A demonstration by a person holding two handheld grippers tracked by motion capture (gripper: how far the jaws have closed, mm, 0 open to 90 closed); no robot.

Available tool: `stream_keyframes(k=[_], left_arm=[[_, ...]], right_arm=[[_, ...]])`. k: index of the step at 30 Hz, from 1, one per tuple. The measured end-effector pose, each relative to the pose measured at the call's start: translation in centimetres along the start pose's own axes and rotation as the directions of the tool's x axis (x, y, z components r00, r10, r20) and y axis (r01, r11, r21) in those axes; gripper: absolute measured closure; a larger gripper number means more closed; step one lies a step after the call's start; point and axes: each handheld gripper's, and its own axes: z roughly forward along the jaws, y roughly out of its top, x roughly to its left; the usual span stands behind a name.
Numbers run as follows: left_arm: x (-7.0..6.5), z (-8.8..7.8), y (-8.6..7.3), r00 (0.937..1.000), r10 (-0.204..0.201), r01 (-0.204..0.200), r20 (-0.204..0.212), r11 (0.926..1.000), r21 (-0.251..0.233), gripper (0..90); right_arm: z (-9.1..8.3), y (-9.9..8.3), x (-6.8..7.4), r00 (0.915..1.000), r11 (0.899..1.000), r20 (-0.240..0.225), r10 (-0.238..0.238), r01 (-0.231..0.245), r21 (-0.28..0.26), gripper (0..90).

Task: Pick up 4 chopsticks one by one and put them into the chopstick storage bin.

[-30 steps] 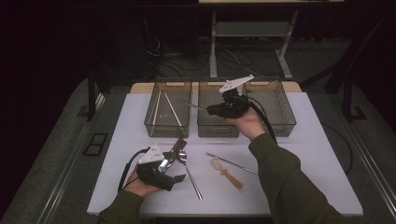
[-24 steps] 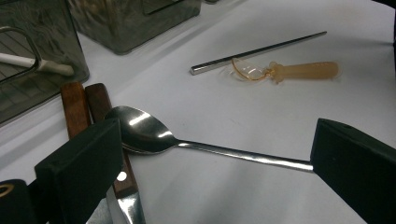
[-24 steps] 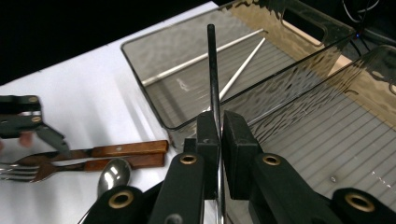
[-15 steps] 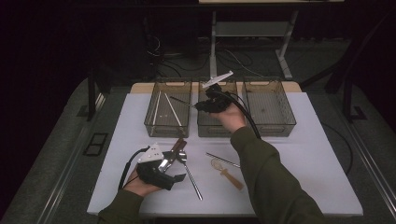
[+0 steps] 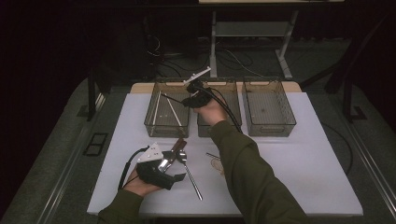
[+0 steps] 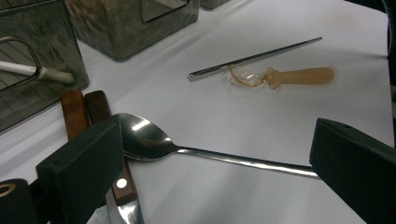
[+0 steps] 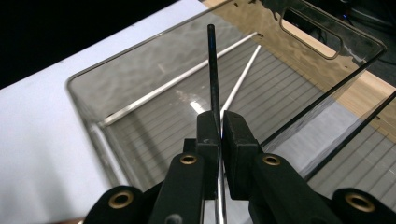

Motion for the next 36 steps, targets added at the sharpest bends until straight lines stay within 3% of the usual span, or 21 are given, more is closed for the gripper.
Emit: stream_keyframes(k=[5,11,21,22,25,31,36], left_arm=[[0.0,0.0,0.0,1.0,-0.001,0.001,-0.003,1.0,-0.001,1.5],[0.0,0.0,0.0,1.0,-0.001,0.001,-0.003,1.0,-0.004,1.5],[0.1,-0.1,0.1,1.0,-0.003,0.003,0.001,0.9999,-0.013,1.5],[0.1,-0.1,0.1,1.0,-0.001,0.001,0.003,0.9999,-0.013,1.6],[0.2,-0.1,0.1,1.0,-0.004,0.004,0.002,0.9999,-0.015,1.6],[0.2,-0.1,0.1,1.0,0.003,-0.003,-0.001,0.9999,-0.01,1.6],[0.1,0.0,0.1,1.0,0.002,-0.002,0.0,1.0,-0.003,1.5]], right_arm=[[1.3,0.4,-0.2,0.9994,1.0,0.016,0.031,-0.031,0.002,85.5],[2.9,1.3,0.2,0.999,0.999,0.027,0.036,-0.037,0.013,85.5],[5.9,2.4,1.1,0.992,0.998,0.112,0.058,-0.062,0.028,84.3],[6.0,2.4,1.1,0.9912,0.998,0.117,0.061,-0.063,0.016,79.5],[5.7,2.4,1.2,0.992,0.997,0.101,0.076,-0.076,-0.003,69.5],[4.1,2.2,0.9,0.9943,0.995,0.049,0.095,-0.093,-0.03,61.2],[2.4,1.4,0.8,0.998,0.998,0.022,0.06,-0.059,-0.038,55.7]])
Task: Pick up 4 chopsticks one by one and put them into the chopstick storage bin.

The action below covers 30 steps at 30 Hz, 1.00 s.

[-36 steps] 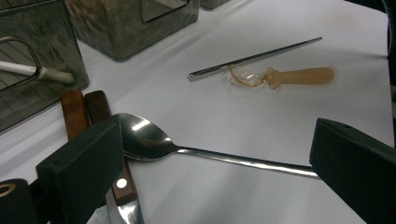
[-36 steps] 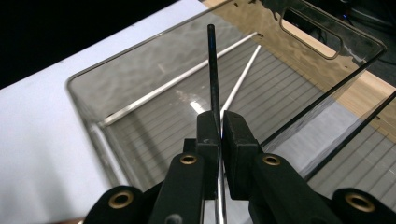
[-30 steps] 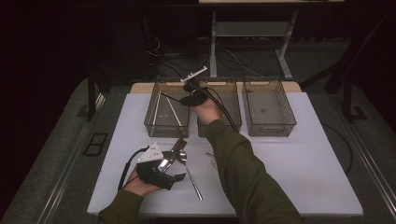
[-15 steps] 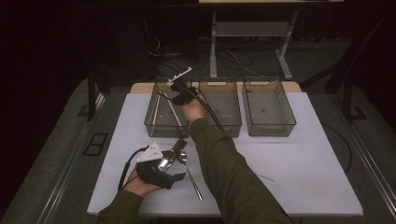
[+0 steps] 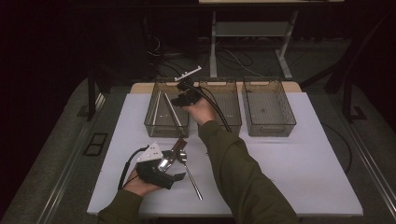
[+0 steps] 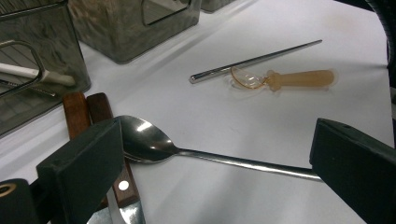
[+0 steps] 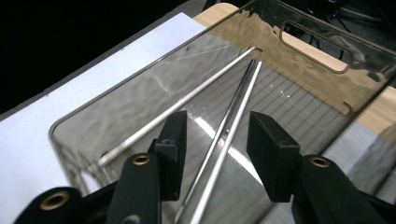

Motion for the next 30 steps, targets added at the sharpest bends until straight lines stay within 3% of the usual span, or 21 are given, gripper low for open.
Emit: stream_keyframes(k=[11,30], left_arm=[[-0.1,0.1,0.0,1.0,0.002,-0.002,0.0,1.0,0.004,1.5],[-0.1,0.3,-0.1,1.0,0.0,0.0,-0.001,0.9998,0.019,1.1]], right_arm=[[-3.7,-2.3,-1.8,0.9977,0.998,-0.067,-0.01,0.007,-0.056,48.1],[-9.5,-5.9,-3.0,0.9912,0.989,-0.106,-0.079,0.064,-0.135,43.3]])
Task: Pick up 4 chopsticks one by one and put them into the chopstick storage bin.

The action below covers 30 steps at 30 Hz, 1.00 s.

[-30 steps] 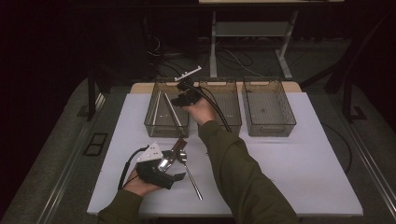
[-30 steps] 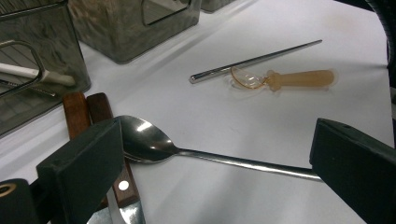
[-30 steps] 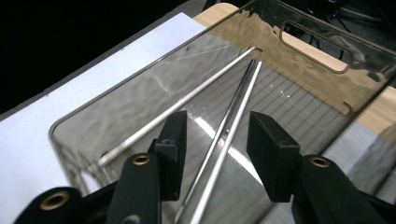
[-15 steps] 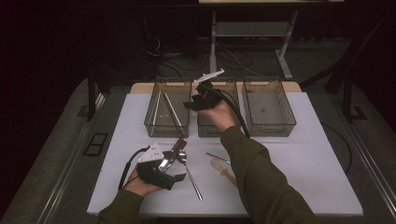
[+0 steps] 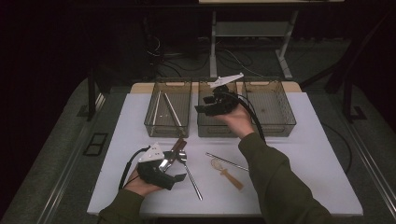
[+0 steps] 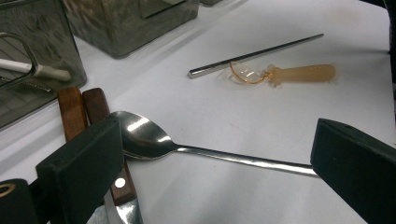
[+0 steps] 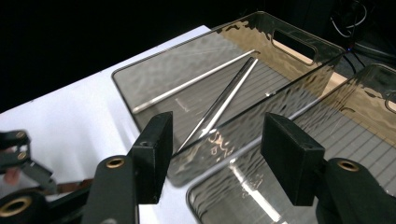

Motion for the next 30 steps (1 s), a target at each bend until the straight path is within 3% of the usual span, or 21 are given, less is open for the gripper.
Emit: stream_keyframes(k=[20,30], left_arm=[[0.0,0.3,-0.1,1.0,0.003,-0.003,-0.007,0.9998,0.022,1.1],[0.0,0.2,-0.1,0.9999,0.003,-0.003,-0.01,0.9997,0.024,1.1]], right_arm=[[-5.0,-5.3,0.1,0.998,0.999,-0.049,-0.039,0.04,0.005,42.5],[-6.7,-8.7,-0.2,0.9974,1.0,-0.068,-0.024,0.025,0.013,42.4]])
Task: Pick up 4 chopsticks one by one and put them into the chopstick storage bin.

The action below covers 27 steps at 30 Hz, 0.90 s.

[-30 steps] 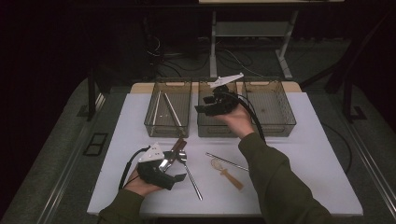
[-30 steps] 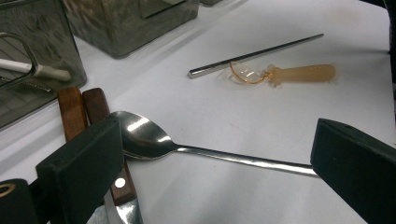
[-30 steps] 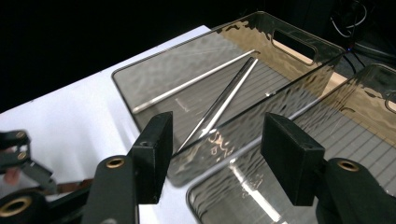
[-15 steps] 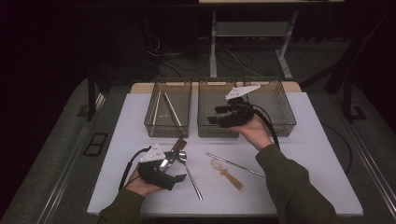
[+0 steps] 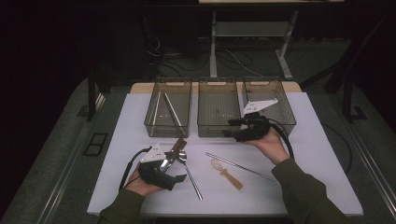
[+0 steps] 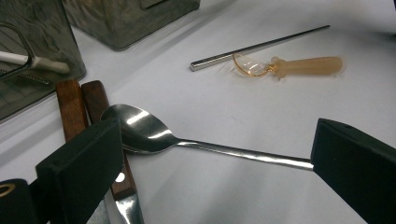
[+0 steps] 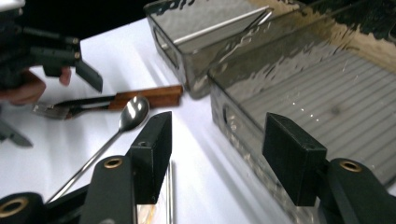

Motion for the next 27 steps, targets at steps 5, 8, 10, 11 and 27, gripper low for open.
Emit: stream_keyframes(k=[5,8,10,11,27], left_arm=[[0.0,0.0,0.0,1.0,0.001,-0.001,-0.003,1.0,0.0,1.1],[0.0,0.0,0.0,1.0,0.002,-0.002,-0.004,1.0,0.003,1.2],[0.0,0.0,0.0,1.0,0.003,-0.003,-0.004,1.0,0.005,1.1],[-0.1,0.0,0.0,1.0,0.004,-0.004,-0.004,1.0,0.005,1.1],[-0.1,-0.1,0.0,0.9999,0.003,-0.003,-0.013,1.0,0.004,1.3]], right_arm=[[-0.8,-1.8,0.3,0.9998,1.0,-0.019,0.006,-0.006,0.007,42.3],[-1.3,-3.2,0.5,0.9997,1.0,-0.026,0.003,-0.002,0.017,42.4],[-1.7,-3.9,0.6,0.9996,1.0,-0.027,0.001,0.0,0.031,42.3],[-1.9,-4.1,0.7,0.9995,0.999,-0.031,0.003,-0.002,0.036,42.3],[-5.5,-9.0,1.8,0.9994,0.994,-0.033,0.002,0.002,0.109,45.3]])
